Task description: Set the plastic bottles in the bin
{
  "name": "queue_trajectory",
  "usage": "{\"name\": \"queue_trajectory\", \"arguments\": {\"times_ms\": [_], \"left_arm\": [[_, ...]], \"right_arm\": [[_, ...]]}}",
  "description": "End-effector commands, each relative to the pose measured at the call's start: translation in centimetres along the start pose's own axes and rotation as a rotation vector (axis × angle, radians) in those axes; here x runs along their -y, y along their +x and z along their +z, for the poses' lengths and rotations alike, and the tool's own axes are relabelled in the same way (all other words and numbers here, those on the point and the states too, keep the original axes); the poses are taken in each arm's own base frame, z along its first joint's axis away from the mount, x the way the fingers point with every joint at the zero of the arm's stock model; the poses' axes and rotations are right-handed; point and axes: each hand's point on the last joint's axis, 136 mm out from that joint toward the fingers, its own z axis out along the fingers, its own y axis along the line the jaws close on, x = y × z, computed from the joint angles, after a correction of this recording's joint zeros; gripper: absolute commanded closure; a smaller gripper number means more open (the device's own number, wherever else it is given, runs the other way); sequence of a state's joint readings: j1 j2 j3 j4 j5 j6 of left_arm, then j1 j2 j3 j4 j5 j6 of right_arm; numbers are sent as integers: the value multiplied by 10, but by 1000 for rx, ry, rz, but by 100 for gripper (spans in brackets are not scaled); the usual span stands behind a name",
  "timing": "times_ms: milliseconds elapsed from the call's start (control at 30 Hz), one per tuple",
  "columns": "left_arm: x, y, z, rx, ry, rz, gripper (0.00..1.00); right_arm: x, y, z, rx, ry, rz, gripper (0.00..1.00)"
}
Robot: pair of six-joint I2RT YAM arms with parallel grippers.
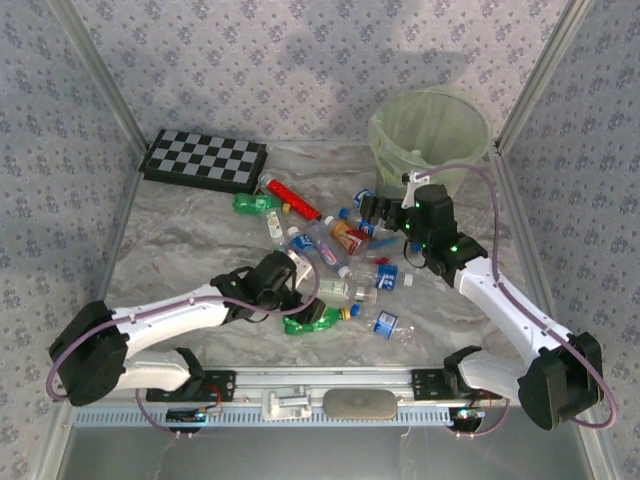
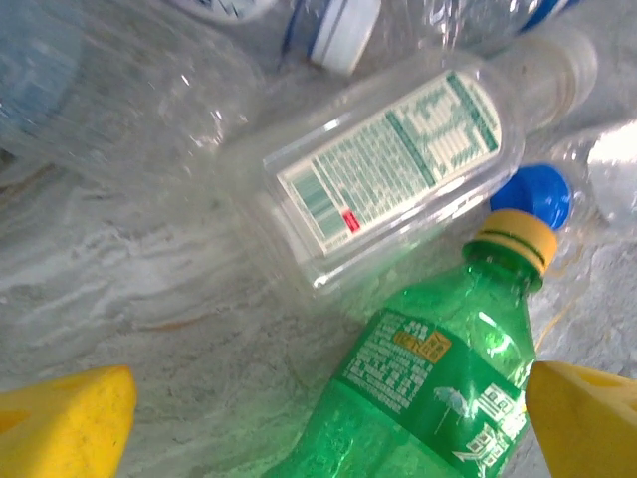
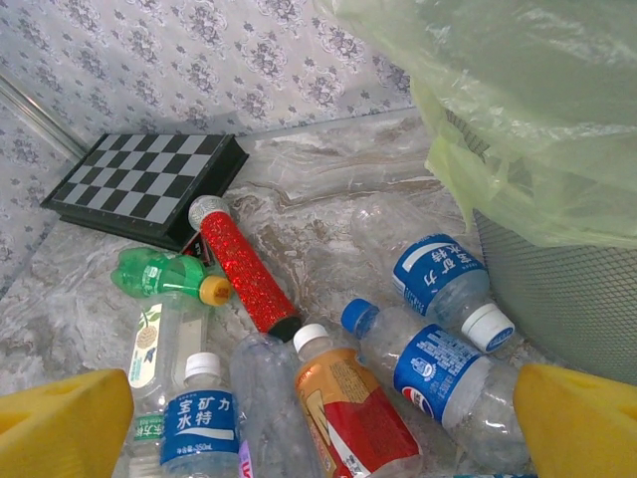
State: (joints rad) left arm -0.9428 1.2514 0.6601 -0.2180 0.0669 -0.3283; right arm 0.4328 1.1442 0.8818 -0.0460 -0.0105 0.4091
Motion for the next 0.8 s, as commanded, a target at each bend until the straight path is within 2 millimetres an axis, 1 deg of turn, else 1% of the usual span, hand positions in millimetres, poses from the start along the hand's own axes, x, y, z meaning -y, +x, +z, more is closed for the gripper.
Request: {"name": "queue_trajectory", "arguments": {"times_ms": [0, 200, 300, 533, 767], "left_arm": [[7, 10, 5, -60, 4, 62, 0], [16, 26, 21, -135, -2, 123, 0], [19, 33, 26, -166, -9, 143, 0], [22, 46, 27, -210, -13, 162, 2], [15, 54, 26, -220, -43, 133, 3]], "right_arm": [[-8, -20, -2, 59, -12, 20, 0], [-7, -18, -1, 53, -8, 22, 0], [-7, -19, -2, 55, -7, 21, 0], [-6, -16, 1, 44, -3, 26, 0], [-5, -14, 0, 41, -2, 24, 0]]}}
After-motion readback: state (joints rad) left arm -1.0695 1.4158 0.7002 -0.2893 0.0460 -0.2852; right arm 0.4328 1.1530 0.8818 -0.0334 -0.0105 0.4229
